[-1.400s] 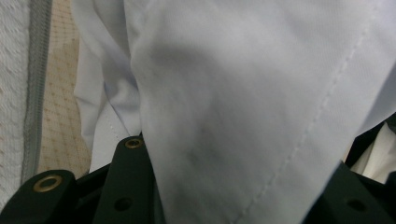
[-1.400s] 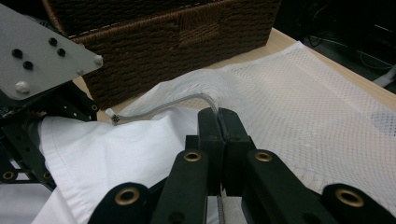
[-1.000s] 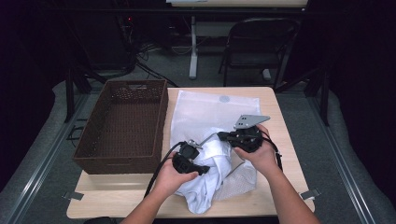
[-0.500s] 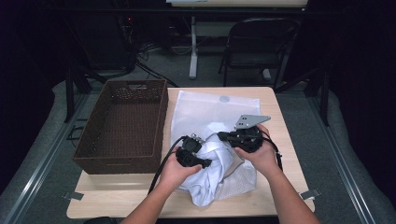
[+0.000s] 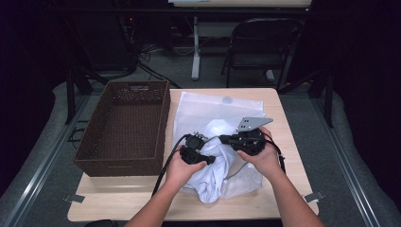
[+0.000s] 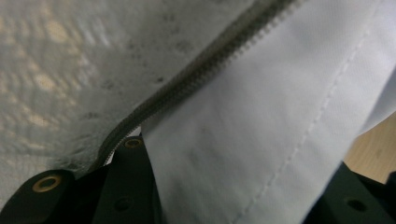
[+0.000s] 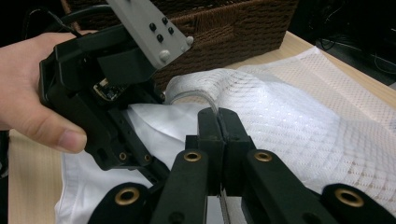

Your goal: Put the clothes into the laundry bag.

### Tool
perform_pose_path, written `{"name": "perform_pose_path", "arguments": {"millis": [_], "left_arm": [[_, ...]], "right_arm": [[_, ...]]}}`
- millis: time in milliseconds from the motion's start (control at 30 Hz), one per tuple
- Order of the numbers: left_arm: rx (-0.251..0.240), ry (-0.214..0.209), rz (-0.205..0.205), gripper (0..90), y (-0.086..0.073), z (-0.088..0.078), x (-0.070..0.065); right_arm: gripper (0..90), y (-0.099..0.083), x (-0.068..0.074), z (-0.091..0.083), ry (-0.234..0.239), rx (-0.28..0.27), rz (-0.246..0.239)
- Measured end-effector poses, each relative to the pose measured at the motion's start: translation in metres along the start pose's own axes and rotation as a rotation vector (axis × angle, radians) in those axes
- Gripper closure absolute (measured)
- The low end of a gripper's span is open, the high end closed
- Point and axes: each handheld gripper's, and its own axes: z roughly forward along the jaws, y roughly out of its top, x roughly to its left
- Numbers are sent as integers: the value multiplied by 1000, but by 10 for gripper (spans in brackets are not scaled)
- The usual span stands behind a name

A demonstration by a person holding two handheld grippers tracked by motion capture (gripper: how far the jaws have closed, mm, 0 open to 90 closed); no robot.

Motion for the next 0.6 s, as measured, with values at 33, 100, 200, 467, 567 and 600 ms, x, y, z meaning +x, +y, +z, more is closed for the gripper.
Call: {"name": "perform_pose_path", "arguments": {"millis": [33, 100, 200, 467, 567, 600], "left_arm": [[-1, -1, -3, 580, 0, 0, 1], [-1, 2, -8, 579, 1, 1, 2], [-2, 4, -19, 579, 2, 1, 3], [-5, 15, -39, 576, 11, 1, 7], [-11, 23, -47, 575, 14, 1, 8], [-14, 22, -50, 575, 16, 1, 9]], "right_arm": [[893, 0, 0, 0, 0, 1, -4], [893, -1, 0, 1, 3, 4, -4], [892, -1, 0, 2, 9, 5, 0], [893, -2, 2, 4, 17, 11, -6], [892, -3, 3, 4, 20, 11, -4], [893, -3, 3, 4, 21, 13, -8]]}}
